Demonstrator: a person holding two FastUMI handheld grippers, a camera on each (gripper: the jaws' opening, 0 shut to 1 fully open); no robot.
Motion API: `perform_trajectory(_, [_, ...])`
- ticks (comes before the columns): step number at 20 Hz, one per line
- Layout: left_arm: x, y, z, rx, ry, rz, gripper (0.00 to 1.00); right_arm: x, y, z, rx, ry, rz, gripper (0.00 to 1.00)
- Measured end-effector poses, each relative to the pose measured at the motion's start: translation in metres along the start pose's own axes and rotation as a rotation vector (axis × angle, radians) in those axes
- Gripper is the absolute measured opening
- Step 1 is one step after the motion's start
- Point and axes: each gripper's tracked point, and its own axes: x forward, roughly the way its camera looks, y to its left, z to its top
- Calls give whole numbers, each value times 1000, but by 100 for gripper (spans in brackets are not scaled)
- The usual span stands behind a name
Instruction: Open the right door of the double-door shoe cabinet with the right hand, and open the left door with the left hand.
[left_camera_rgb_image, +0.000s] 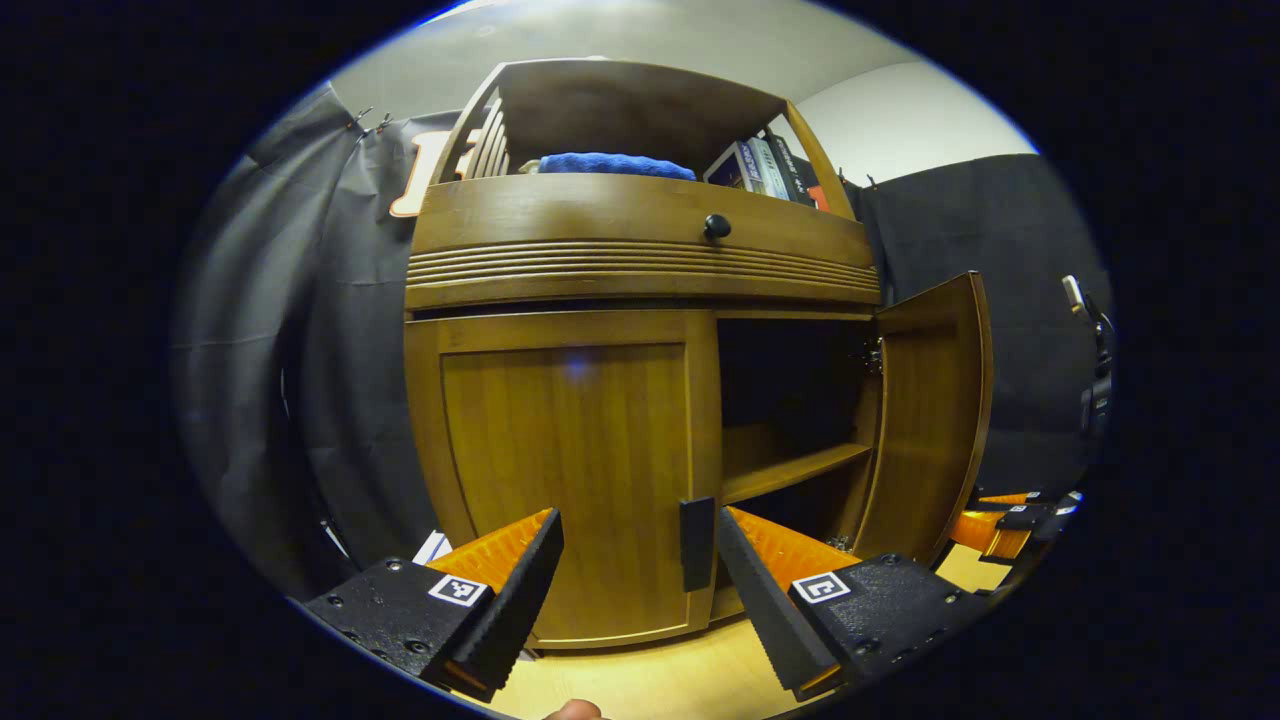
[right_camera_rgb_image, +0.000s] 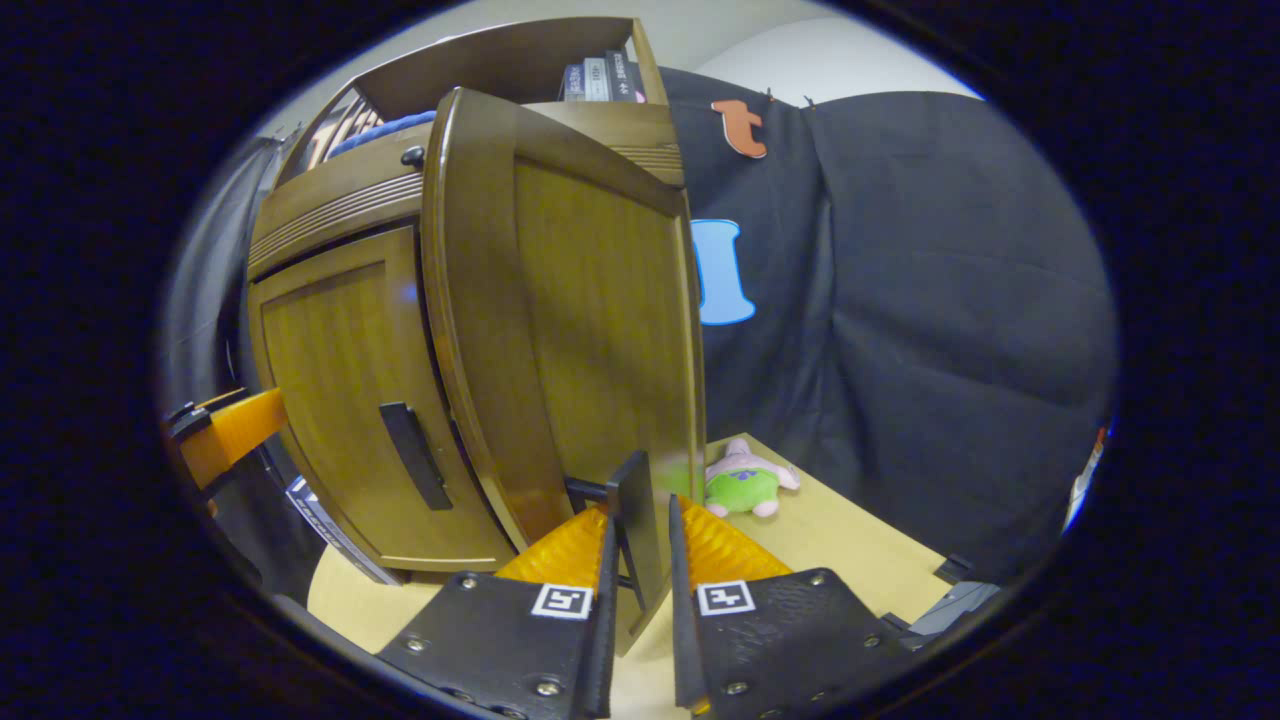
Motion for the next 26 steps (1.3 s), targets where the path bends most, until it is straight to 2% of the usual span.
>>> perform_trajectory(6, [12, -41, 8, -1, -7, -23, 94, -6, -47, 1, -10, 15, -16, 24])
perform_trajectory(7, [14, -48, 9, -3, -6, -25, 94, -6, -55, 2, -9, 20, -16, 27])
perform_trajectory(10, [22, -69, 13, -5, -6, -32, 94, -3, -78, 5, -9, 22, -16, 24])
perform_trajectory(11, [24, -74, 13, -3, -6, -29, 95, -4, -88, 5, -14, 25, -28, 22])
perform_trajectory(12, [27, -78, 14, 2, -5, -23, 95, 3, -96, 9, -10, 22, -29, 8])
perform_trajectory(13, [30, -81, 14, 7, -4, -16, 95, -5, -101, 10, -5, 27, -24, 8])
perform_trajectory(14, [32, -84, 14, 13, -2, -9, 97, -6, -104, 11, 2, 31, -7, 3])
perform_trajectory(15, [33, -85, 13, 16, 1, -1, 99, -3, -106, 11, -3, 31, 8, 4])
perform_trajectory(16, [35, -86, 12, 16, 5, 6, 97, -3, -108, 11, -18, 30, 24, 0])
perform_trajectory(17, [36, -86, 10, 16, 10, 13, 97, -2, -111, 11, -31, 31, 40, 9])
perform_trajectory(22, [47, -74, -1, 10, 31, 73, 99, 3, -127, 16, -35, 32, 75, 9])
perform_trajectory(26, [63, -65, -21, -25, 72, 113, 97, 5, -138, 21, -23, 27, 79, 9])
